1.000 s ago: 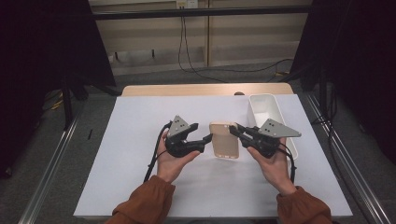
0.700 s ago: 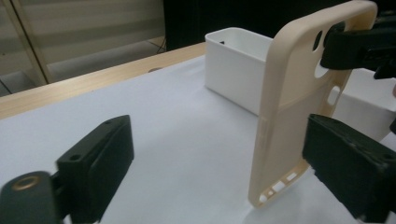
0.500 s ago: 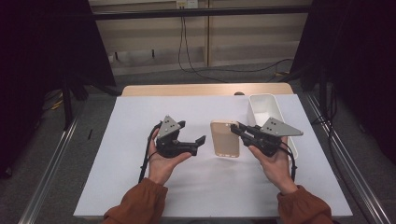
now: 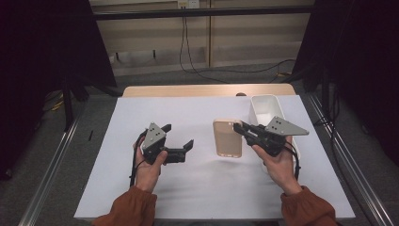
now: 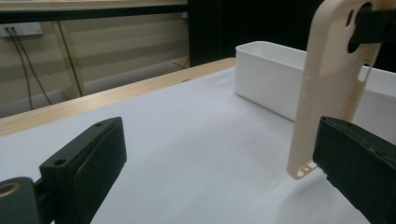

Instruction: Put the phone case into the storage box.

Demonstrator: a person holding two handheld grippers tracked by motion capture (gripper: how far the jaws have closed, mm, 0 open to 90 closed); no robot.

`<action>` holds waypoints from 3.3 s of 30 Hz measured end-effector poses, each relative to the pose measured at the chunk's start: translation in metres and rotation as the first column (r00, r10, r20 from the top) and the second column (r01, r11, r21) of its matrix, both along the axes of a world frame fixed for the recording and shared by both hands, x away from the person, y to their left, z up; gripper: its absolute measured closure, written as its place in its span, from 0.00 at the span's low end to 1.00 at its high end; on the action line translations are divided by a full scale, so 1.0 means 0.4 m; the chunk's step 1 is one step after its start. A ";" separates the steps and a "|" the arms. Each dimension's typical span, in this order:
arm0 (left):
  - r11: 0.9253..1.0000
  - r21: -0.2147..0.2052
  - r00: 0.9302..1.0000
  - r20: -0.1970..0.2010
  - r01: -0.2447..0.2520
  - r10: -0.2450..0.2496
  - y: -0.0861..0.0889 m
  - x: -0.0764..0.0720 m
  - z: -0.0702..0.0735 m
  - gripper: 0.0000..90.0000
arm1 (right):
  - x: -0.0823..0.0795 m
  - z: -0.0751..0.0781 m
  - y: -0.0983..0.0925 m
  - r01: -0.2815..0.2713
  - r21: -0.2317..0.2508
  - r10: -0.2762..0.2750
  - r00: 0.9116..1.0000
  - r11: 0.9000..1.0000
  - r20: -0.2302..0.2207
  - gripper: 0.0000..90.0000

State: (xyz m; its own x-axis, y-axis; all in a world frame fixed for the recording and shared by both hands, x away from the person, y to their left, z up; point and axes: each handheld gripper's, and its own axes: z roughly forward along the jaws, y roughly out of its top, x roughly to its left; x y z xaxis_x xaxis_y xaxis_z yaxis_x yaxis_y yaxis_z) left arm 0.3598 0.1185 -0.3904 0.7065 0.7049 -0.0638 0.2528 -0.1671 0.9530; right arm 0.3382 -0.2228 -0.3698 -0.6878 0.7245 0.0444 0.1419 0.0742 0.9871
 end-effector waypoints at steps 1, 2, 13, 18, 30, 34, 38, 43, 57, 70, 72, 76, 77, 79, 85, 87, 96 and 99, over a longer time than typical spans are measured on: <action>1.000 0.000 1.000 -0.003 -0.009 0.009 0.004 -0.002 -0.001 0.03 | -0.001 0.003 -0.001 0.000 -0.002 0.000 1.000 1.000 -0.002 0.90; 1.000 -0.007 1.000 0.003 -0.011 0.011 0.013 -0.004 -0.003 0.03 | -0.002 0.005 -0.002 0.000 0.002 0.000 1.000 1.000 0.002 0.90; 0.997 -0.046 0.998 0.009 -0.056 0.056 0.082 -0.025 -0.020 0.03 | -0.015 0.031 -0.022 0.015 0.017 -0.015 1.000 1.000 0.004 0.90; 0.996 -0.065 0.998 0.024 -0.064 0.066 0.109 -0.039 -0.022 0.03 | -0.018 0.044 -0.024 0.011 0.021 -0.011 1.000 1.000 0.010 0.90; 0.995 -0.053 0.996 0.036 -0.083 0.085 0.177 -0.080 -0.038 0.02 | -0.006 0.069 -0.040 0.020 0.037 -0.020 1.000 0.999 0.019 0.90; 0.995 -0.044 0.995 0.038 -0.091 0.092 0.194 -0.094 -0.045 0.02 | -0.001 0.072 -0.044 0.023 0.040 -0.024 1.000 0.999 0.019 0.90; 0.993 -0.053 0.994 0.027 -0.104 0.106 0.212 -0.107 -0.054 0.02 | 0.002 0.075 -0.052 0.030 0.048 -0.031 0.999 0.998 0.016 0.90; 0.990 -0.067 0.992 0.014 -0.125 0.126 0.236 -0.118 -0.069 0.02 | 0.010 0.085 -0.064 0.045 0.053 -0.046 0.999 0.998 0.023 0.90; 0.987 -0.086 0.990 0.019 -0.136 0.139 0.258 -0.126 -0.086 0.02 | 0.034 0.098 -0.090 0.065 0.075 -0.068 0.997 0.995 0.028 0.90; 0.984 -0.107 0.990 0.007 -0.142 0.144 0.259 -0.126 -0.089 0.02 | 0.052 0.117 -0.123 0.091 0.088 -0.095 0.995 0.992 0.037 0.90; 0.984 -0.101 0.989 0.011 -0.144 0.146 0.260 -0.125 -0.089 0.02 | 0.055 0.123 -0.128 0.095 0.087 -0.098 0.994 0.992 0.038 0.90; 0.985 -0.095 0.989 0.018 -0.145 0.148 0.260 -0.126 -0.087 0.02 | 0.059 0.137 -0.138 0.101 0.087 -0.106 0.993 0.991 0.049 0.90; 0.985 -0.094 0.989 0.024 -0.144 0.147 0.260 -0.127 -0.087 0.02 | 0.060 0.140 -0.141 0.103 0.089 -0.107 0.993 0.991 0.050 0.90; 0.986 -0.094 0.990 0.019 -0.140 0.142 0.260 -0.128 -0.085 0.02 | 0.062 0.146 -0.145 0.105 0.084 -0.110 0.992 0.991 0.053 0.90; 0.986 -0.090 0.989 0.023 -0.142 0.145 0.256 -0.131 -0.084 0.02 | 0.067 0.158 -0.160 0.117 0.087 -0.123 0.991 0.989 0.060 0.90; 0.986 -0.086 0.989 0.024 -0.143 0.146 0.256 -0.132 -0.084 0.02 | 0.068 0.161 -0.166 0.120 0.084 -0.125 0.990 0.989 0.062 0.90; 0.987 -0.083 0.990 0.027 -0.138 0.141 0.253 -0.132 -0.084 0.02 | 0.073 0.184 -0.193 0.144 0.076 -0.149 0.986 0.987 0.073 0.90; 0.987 -0.080 0.989 0.023 -0.142 0.144 0.253 -0.132 -0.084 0.02 | 0.076 0.190 -0.203 0.150 0.071 -0.156 0.984 0.986 0.082 0.90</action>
